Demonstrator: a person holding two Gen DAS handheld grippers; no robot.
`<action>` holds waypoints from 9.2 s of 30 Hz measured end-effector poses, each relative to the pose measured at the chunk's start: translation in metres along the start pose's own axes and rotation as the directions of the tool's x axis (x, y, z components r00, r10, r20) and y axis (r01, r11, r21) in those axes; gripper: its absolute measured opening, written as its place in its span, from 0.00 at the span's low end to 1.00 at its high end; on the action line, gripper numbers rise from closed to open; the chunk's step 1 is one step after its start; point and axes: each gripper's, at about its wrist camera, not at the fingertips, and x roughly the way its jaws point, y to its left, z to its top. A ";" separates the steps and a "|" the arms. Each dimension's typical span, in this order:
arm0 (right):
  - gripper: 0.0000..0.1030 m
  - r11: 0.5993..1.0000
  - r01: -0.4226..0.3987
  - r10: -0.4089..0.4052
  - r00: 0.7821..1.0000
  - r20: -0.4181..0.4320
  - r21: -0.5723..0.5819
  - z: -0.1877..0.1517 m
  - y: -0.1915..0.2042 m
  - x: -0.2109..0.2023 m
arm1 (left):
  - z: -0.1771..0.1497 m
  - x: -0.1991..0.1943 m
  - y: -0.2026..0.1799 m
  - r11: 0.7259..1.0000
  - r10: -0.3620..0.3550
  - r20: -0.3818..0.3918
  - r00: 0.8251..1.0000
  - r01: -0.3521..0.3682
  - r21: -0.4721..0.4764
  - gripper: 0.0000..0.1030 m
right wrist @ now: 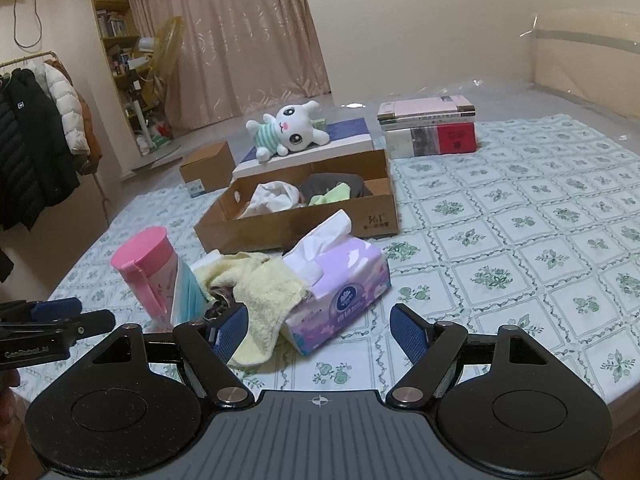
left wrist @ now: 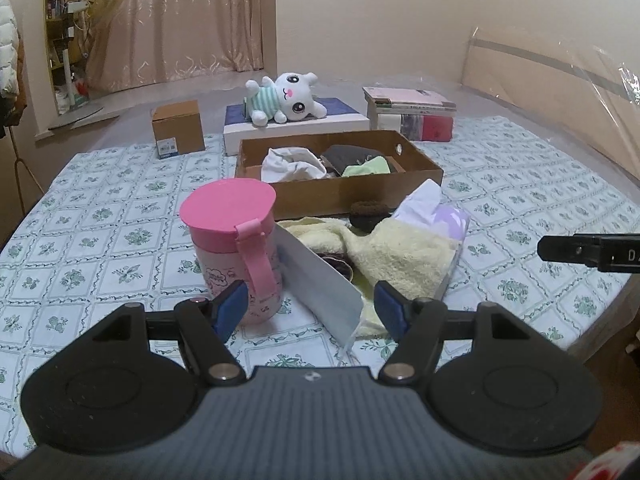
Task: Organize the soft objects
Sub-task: 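Move both tools back to the pile beside the pink cup and yellow towel, then grasp the blue face mask edge with the right tool and lift it, then grasp the dark brown scrunchie with the left tool while the right tool holds the mask, then carry the scrunchie and the blue mask over the cardboard box with both tools, then open both tools to drop the scrunchie and mask into the box, then move both tools back to the yellow towel beside the tissue box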
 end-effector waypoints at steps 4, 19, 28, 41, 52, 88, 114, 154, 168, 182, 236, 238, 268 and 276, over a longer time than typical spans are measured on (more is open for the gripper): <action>0.75 1.000 -0.020 0.020 1.000 -0.014 -0.010 0.000 0.003 0.006 | -0.001 0.006 0.001 1.000 0.012 -0.008 1.000 -0.012 -0.002 0.64; 0.71 0.963 -0.184 0.163 0.979 -0.119 -0.196 -0.001 0.075 0.078 | -0.014 0.021 0.046 0.991 0.134 -0.042 0.990 -0.135 -0.007 0.64; 0.43 0.909 -0.247 0.160 0.951 -0.264 -0.335 -0.001 0.120 0.145 | -0.025 0.033 0.076 0.985 0.157 -0.056 0.986 -0.160 -0.064 0.64; 0.13 0.884 -0.246 0.094 0.927 -0.364 -0.397 -0.003 0.150 0.205 | -0.038 0.050 0.099 0.982 0.131 -0.080 0.988 -0.141 -0.126 0.64; 0.01 0.903 -0.207 0.083 0.944 -0.321 -0.377 0.000 0.144 0.174 | -0.038 0.046 0.095 0.985 0.112 -0.079 0.990 -0.122 -0.125 0.64; 0.01 0.987 -0.018 0.004 0.996 -0.084 -0.160 0.034 0.012 0.079 | -0.010 0.160 -0.031 0.988 0.029 -0.085 0.996 -0.016 0.153 0.50; 0.01 0.982 -0.023 0.017 0.999 -0.034 -0.186 0.039 0.029 0.058 | 0.004 0.096 -0.014 0.997 -0.011 -0.045 0.999 0.015 0.074 0.08; 0.01 0.981 -0.027 0.026 1.000 -0.004 -0.192 0.041 0.034 0.034 | 0.035 0.032 -0.018 0.993 -0.101 0.022 0.995 0.099 0.066 0.08; 0.01 0.979 -0.043 0.042 0.999 -0.009 -0.197 0.103 0.012 0.077 | 0.119 0.065 0.016 0.980 -0.167 0.027 0.986 0.163 0.113 0.08; 0.01 0.993 0.021 -0.027 0.998 -0.049 -0.119 0.188 -0.035 0.193 | 0.203 0.158 0.031 0.968 -0.177 -0.030 0.984 0.179 0.177 0.08; 0.61 0.974 0.071 -0.101 0.986 -0.136 -0.213 0.169 -0.061 0.305 | 0.201 0.310 0.073 0.986 -0.086 -0.223 0.971 0.115 0.120 0.15; 0.61 0.978 0.059 -0.084 0.989 -0.119 -0.200 0.172 -0.059 0.300 | 0.202 0.307 0.073 0.986 -0.085 -0.218 0.972 0.114 0.123 0.15; 0.63 0.996 -0.056 0.058 0.998 0.019 -0.075 0.146 0.010 0.104 | 0.170 0.089 0.055 0.994 -0.091 -0.039 0.995 0.093 0.061 0.48; 0.69 0.997 -0.077 0.077 0.996 0.040 0.022 0.101 0.016 0.051 | 0.120 0.036 0.036 0.996 -0.090 0.008 0.996 0.090 0.002 0.70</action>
